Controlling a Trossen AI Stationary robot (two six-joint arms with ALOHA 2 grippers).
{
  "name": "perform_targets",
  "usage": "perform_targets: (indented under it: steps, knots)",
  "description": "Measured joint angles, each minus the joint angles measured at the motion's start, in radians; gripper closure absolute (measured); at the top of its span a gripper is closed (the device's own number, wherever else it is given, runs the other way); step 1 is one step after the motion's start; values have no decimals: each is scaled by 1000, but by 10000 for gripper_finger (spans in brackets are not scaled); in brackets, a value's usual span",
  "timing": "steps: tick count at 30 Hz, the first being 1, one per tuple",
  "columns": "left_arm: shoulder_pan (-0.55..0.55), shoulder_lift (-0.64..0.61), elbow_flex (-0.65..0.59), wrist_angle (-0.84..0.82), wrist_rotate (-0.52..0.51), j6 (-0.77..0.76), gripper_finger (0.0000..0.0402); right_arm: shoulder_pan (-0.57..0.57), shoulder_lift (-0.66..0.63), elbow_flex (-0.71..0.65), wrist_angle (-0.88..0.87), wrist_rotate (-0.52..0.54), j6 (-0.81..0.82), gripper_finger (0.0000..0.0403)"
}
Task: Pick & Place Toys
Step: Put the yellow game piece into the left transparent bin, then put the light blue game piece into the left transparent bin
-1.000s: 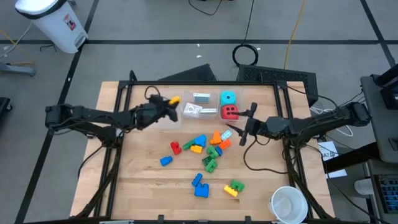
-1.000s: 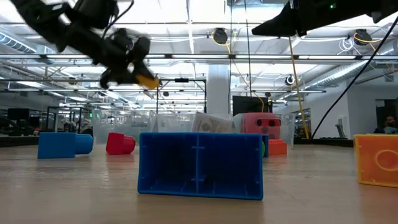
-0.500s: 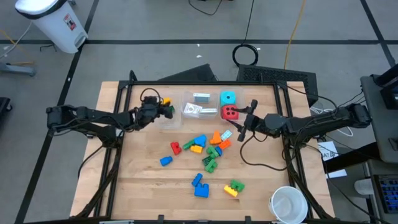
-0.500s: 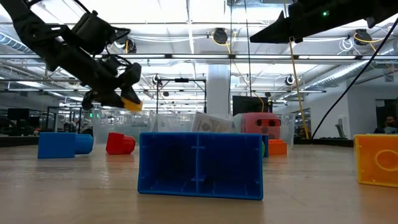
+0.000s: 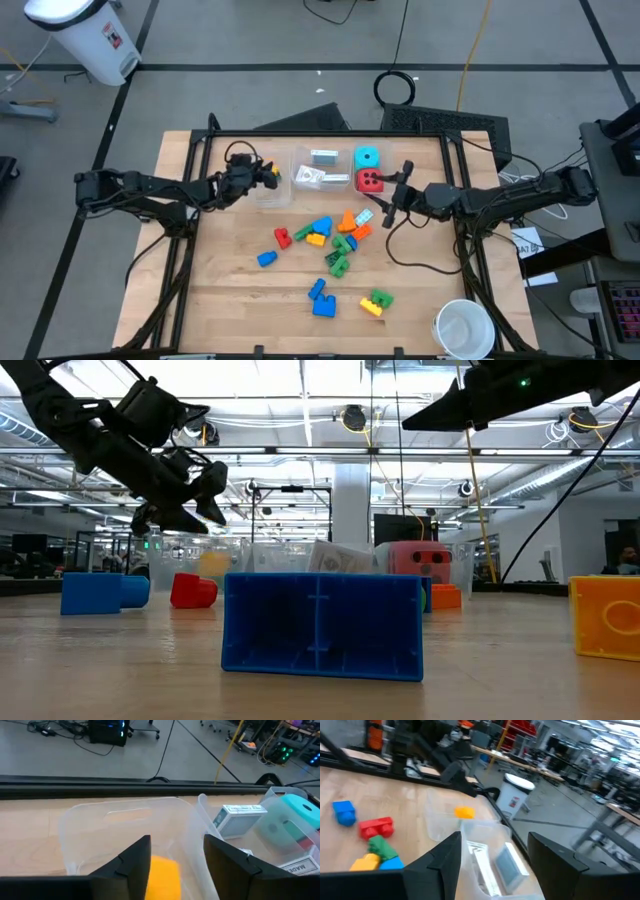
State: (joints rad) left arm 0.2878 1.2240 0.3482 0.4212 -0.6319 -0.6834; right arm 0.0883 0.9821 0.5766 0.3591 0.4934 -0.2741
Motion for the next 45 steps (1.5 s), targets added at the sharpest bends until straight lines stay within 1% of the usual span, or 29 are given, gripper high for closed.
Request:
perform_targets:
  steps: [5,7,11,14,16,19,20,23,25,28,30,33,38,45]
  knots:
    - [0,0,27,-1,16,66,164,0,0,0,-5,-53,11,206]
    - [0,0,43,-1,35,100,143,0,0,0,-6,-54,28,206]
    - [0,-44,71,1,95,139,107,0,0,0,-14,-73,56,206]
    - [-4,-77,82,2,155,143,90,1,0,0,-21,-81,91,206]
    - [-12,-101,83,-1,201,134,83,1,0,1,-63,-80,115,206]
    - [-26,-116,85,6,245,126,79,1,8,-18,-115,-83,161,206]
    - [-32,-115,85,2,252,125,78,3,8,-36,-128,-101,164,206]
    - [-44,-115,85,12,269,136,78,4,29,-101,-125,-201,162,206]
    - [-43,-113,85,20,269,146,78,-4,54,-124,-130,-271,191,206]
    - [-42,-111,85,17,268,158,77,-28,124,-127,-131,-368,273,206]
    - [-43,-111,85,20,268,154,77,-43,187,-129,-109,-418,295,206]
    - [-42,-111,85,27,268,152,77,-49,282,-129,-63,-452,289,206]
    - [-42,-111,85,28,268,122,77,-50,393,-129,-2,-522,201,206]
    - [-42,-111,85,31,268,79,78,-60,498,-126,35,-512,93,206]
